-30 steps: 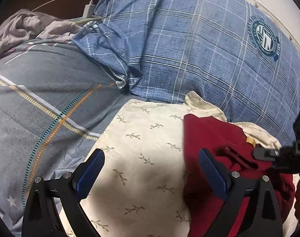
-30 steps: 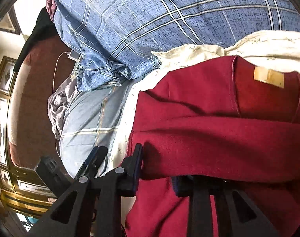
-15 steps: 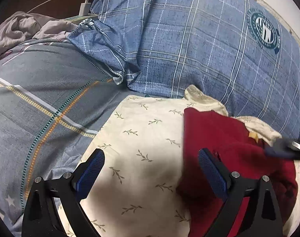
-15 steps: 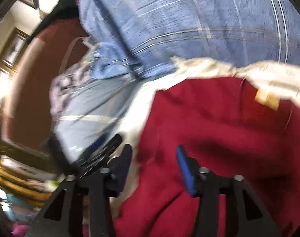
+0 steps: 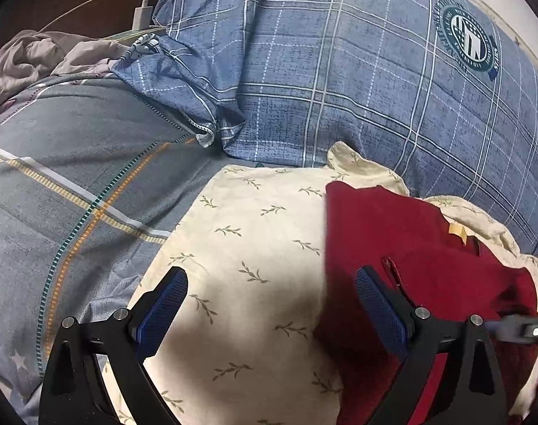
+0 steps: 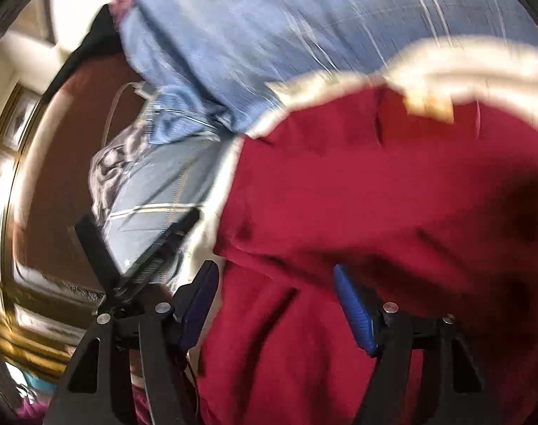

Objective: Fold small clothes

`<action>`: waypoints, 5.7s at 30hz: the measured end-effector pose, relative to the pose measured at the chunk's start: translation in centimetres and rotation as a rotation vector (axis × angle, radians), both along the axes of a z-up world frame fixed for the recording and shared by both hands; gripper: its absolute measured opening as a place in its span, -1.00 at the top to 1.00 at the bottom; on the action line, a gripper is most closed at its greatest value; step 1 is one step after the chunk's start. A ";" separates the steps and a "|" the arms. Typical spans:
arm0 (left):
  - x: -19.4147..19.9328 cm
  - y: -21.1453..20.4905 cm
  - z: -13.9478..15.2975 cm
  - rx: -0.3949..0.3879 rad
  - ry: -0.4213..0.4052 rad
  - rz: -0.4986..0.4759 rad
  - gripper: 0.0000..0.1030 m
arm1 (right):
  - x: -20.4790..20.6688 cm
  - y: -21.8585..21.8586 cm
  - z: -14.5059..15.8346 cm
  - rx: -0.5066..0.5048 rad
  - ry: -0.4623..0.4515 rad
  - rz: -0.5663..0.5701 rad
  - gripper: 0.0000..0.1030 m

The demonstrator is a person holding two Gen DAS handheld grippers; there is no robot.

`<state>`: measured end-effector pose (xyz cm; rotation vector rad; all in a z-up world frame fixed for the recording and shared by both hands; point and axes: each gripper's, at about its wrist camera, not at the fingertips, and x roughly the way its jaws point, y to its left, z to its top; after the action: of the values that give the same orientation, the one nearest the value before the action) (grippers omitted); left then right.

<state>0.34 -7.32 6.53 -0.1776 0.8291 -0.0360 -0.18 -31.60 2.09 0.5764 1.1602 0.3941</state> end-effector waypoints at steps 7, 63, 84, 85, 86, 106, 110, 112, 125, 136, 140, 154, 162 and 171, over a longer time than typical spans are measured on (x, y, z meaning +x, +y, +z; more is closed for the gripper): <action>0.1 0.9 0.1 -0.022 -0.006 0.031 -0.86 | 4.5 0.5 2.9 0.098 -0.107 -0.034 -0.31; -1.0 -4.3 -0.4 0.073 -0.058 -0.179 -0.87 | -16.1 -9.1 4.0 -0.755 -0.202 -0.386 0.81; 0.3 -5.0 -1.8 0.078 0.029 -0.186 -0.90 | -7.9 -12.4 1.7 -0.697 -0.111 -0.459 0.73; 0.5 -5.0 -1.9 0.074 0.035 -0.187 -0.90 | -8.2 -14.4 1.4 -0.645 -0.086 -0.522 0.78; 0.5 -5.0 -1.9 0.071 0.039 -0.186 -0.90 | -8.7 -15.6 1.4 -0.570 -0.083 -0.555 0.86; 0.5 -5.3 -1.9 0.090 0.037 -0.187 -0.89 | -8.5 -18.0 1.5 -0.460 -0.108 -0.638 0.65; 0.6 -5.3 -2.0 0.094 0.041 -0.183 -0.89 | -10.8 -14.6 3.9 -0.400 -0.166 -0.539 0.46; 0.4 -5.4 -2.1 0.103 0.035 -0.183 -0.89 | -11.5 -11.8 4.3 -0.453 -0.187 -0.450 0.35; -0.8 -5.5 -1.7 0.130 0.008 -0.184 -0.88 | -15.6 -9.7 3.5 -0.583 -0.146 -0.459 0.09; -3.9 -5.5 -0.6 0.162 -0.047 -0.203 -0.88 | -14.3 -8.1 4.2 -0.569 -0.200 -0.488 -0.03; -4.6 -5.1 -0.6 0.161 -0.043 -0.203 -0.87 | -12.6 -8.2 1.5 -0.632 -0.102 -0.479 -0.07; -8.2 -4.0 0.8 0.165 -0.026 -0.206 -0.87 | -19.3 -7.1 4.2 -0.522 -0.159 -0.417 -0.30; -12.3 -1.0 1.6 0.069 0.019 -0.174 -0.87 | -23.8 -6.6 4.1 -0.418 -0.163 -0.333 -0.43; -14.9 0.0 1.9 0.074 0.045 -0.173 -0.86 | -23.5 -6.2 3.7 -0.358 -0.162 -0.346 -0.43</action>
<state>-14.56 -7.36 8.40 -0.0372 0.8875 -0.1642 -23.65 -37.83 5.78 0.4104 0.9246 -0.0642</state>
